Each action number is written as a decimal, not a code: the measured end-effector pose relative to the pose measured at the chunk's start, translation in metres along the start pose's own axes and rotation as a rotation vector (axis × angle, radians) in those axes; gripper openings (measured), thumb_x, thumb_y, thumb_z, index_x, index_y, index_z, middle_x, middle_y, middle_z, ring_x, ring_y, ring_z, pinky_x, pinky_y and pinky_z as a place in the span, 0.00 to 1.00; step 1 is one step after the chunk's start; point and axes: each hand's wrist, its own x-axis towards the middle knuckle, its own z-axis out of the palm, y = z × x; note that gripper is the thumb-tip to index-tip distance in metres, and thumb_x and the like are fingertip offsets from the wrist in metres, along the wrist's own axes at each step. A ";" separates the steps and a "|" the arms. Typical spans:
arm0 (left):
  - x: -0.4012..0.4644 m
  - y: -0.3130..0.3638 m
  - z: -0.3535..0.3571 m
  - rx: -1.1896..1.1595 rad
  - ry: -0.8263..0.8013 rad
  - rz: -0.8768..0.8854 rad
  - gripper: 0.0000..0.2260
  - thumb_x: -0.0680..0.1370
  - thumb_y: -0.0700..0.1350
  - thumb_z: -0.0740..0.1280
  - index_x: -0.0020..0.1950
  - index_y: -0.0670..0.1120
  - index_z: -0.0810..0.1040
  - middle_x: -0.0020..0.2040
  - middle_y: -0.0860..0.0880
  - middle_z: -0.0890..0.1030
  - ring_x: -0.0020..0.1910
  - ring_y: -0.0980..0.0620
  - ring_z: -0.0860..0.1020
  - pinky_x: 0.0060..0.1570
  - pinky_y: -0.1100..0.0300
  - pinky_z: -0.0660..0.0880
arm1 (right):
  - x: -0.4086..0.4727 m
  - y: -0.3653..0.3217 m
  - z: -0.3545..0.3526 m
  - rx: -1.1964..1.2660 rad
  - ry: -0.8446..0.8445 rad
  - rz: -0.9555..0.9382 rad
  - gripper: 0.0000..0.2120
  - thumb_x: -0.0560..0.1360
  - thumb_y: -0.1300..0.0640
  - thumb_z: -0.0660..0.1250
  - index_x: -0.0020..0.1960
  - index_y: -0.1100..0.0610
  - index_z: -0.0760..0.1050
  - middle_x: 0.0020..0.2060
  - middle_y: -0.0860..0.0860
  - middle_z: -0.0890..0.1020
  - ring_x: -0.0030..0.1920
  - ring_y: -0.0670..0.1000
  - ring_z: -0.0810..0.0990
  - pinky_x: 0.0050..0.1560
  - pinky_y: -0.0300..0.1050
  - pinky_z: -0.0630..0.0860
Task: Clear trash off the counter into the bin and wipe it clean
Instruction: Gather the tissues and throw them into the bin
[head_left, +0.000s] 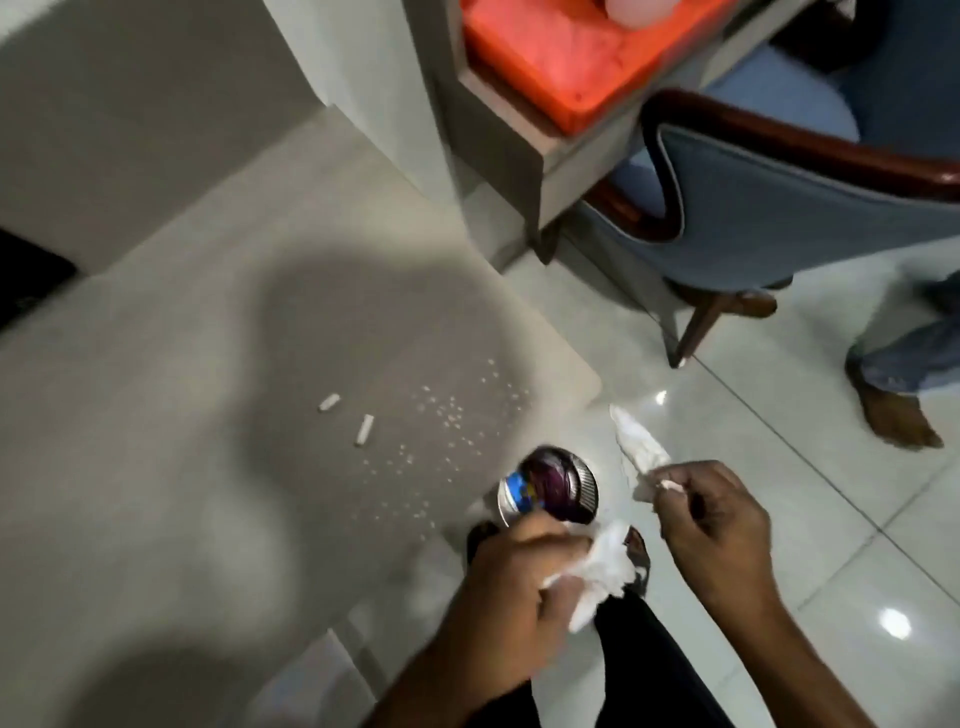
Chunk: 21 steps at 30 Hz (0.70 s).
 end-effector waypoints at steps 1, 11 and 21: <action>-0.001 -0.013 0.031 -0.028 -0.025 -0.090 0.13 0.74 0.38 0.66 0.56 0.48 0.83 0.51 0.52 0.82 0.51 0.60 0.80 0.53 0.69 0.76 | -0.002 0.028 0.005 0.025 -0.020 0.092 0.12 0.72 0.62 0.67 0.39 0.45 0.80 0.41 0.46 0.83 0.38 0.46 0.83 0.45 0.45 0.79; 0.055 -0.210 0.188 0.125 0.099 -0.866 0.12 0.71 0.42 0.74 0.53 0.42 0.86 0.51 0.39 0.87 0.51 0.43 0.84 0.48 0.59 0.77 | 0.033 0.236 0.120 -0.304 -0.492 0.311 0.07 0.74 0.58 0.68 0.44 0.56 0.85 0.45 0.53 0.88 0.50 0.54 0.85 0.53 0.44 0.78; 0.095 -0.327 0.257 0.138 -0.038 -0.971 0.21 0.76 0.42 0.69 0.69 0.40 0.74 0.66 0.40 0.79 0.65 0.41 0.77 0.61 0.58 0.72 | 0.057 0.311 0.205 -0.571 -0.771 0.257 0.14 0.71 0.63 0.70 0.57 0.60 0.80 0.49 0.59 0.85 0.40 0.56 0.84 0.43 0.46 0.83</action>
